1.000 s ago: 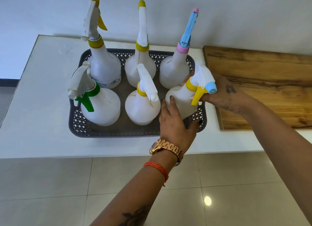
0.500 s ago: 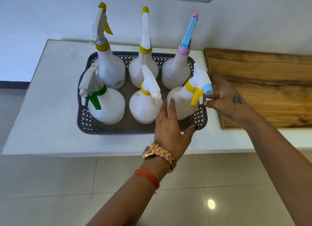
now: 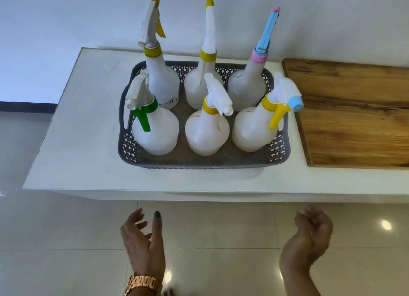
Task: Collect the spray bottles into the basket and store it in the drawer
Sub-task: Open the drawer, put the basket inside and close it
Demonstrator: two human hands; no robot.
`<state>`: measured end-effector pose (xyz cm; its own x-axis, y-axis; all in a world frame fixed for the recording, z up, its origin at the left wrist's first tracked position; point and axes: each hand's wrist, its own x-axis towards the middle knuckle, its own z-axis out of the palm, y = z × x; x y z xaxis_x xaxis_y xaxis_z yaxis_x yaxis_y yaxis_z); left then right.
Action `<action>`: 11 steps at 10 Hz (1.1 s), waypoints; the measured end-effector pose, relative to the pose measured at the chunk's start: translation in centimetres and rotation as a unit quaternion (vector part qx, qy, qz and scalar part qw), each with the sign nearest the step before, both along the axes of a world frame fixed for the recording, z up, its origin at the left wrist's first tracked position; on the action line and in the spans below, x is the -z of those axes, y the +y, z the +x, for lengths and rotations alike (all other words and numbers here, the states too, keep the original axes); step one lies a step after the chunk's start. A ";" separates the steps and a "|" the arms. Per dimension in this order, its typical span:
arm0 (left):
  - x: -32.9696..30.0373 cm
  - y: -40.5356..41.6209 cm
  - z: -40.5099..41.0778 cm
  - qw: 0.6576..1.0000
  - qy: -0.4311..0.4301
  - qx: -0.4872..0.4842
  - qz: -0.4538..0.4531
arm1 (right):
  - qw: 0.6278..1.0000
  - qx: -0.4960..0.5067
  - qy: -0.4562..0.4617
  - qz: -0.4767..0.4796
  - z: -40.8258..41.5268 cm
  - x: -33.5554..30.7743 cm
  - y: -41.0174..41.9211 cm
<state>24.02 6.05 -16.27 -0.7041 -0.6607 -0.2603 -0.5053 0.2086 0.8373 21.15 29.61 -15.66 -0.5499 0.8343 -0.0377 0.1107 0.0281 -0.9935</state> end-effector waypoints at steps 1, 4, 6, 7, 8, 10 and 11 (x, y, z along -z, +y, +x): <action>4.4 -1.2 -0.1 0.989 -0.043 -0.104 0.096 | 0.993 0.066 -0.074 -0.070 1.1 5.0 -2.3; 12.7 -3.3 -4.3 0.651 0.282 -0.401 0.579 | 0.884 0.024 -0.198 -0.422 -1.6 16.8 -7.9; 20.2 -3.7 -6.3 0.745 -0.031 -0.326 0.581 | 0.789 0.019 -0.154 -0.595 -3.5 21.5 -10.5; 21.8 -4.6 -6.4 0.703 -0.020 -0.333 0.629 | 0.757 0.010 -0.121 -0.642 -4.6 22.7 -11.1; 22.4 -5.2 -7.1 0.675 0.005 -0.325 0.662 | 0.745 0.007 -0.081 -0.662 -5.6 23.4 -11.4; 22.9 -5.7 -7.3 0.659 0.061 -0.257 0.704 | 0.732 -0.019 -0.012 -0.681 -6.1 23.7 -12.6; 23.0 -6.0 -7.0 0.664 0.056 -0.251 0.703 | 0.738 -0.023 -0.018 -0.675 -6.0 23.7 -12.6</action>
<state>16.99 0.03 -39.24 -0.5546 0.0200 -0.8319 -0.1340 -0.9888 0.0656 15.20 17.06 -39.32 -0.5542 0.0044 -0.8323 0.1680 -0.9788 -0.1170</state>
